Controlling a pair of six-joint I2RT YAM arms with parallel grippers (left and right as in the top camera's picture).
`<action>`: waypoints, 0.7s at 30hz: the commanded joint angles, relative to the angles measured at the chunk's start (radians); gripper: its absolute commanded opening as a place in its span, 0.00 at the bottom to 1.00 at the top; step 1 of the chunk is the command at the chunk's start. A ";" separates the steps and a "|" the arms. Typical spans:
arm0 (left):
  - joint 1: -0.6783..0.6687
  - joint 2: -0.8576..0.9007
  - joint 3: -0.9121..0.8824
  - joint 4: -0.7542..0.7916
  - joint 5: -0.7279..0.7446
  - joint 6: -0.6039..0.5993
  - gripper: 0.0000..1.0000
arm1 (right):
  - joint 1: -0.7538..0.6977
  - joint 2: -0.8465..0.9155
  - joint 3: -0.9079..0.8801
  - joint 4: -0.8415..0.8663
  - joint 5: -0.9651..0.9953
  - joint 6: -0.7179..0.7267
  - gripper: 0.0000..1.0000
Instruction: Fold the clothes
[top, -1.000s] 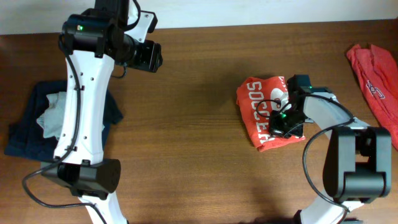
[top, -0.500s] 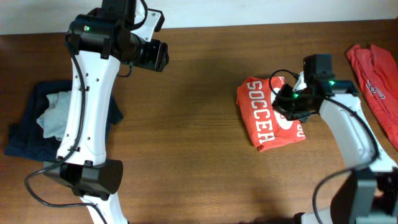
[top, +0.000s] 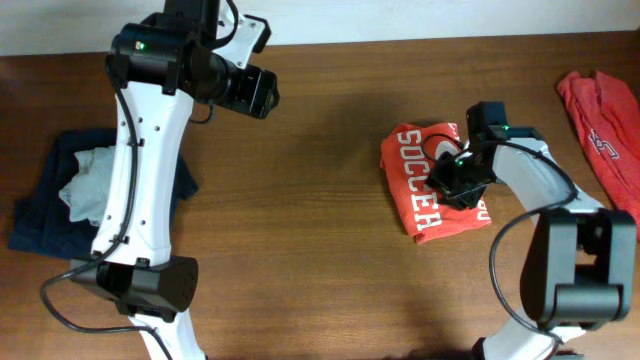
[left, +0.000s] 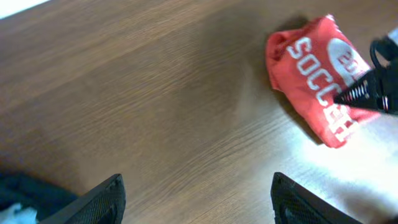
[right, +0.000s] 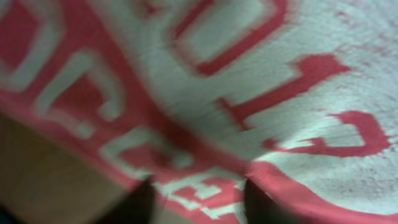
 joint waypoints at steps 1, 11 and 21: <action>-0.027 -0.013 -0.013 0.003 0.069 0.094 0.75 | -0.045 -0.127 0.019 0.005 -0.018 -0.243 0.85; -0.033 -0.008 -0.024 0.013 0.067 0.094 0.75 | -0.322 -0.084 0.019 0.052 -0.256 -0.665 0.97; -0.033 -0.008 -0.024 0.010 0.067 0.093 0.75 | -0.296 0.102 0.018 0.089 -0.251 -0.649 0.92</action>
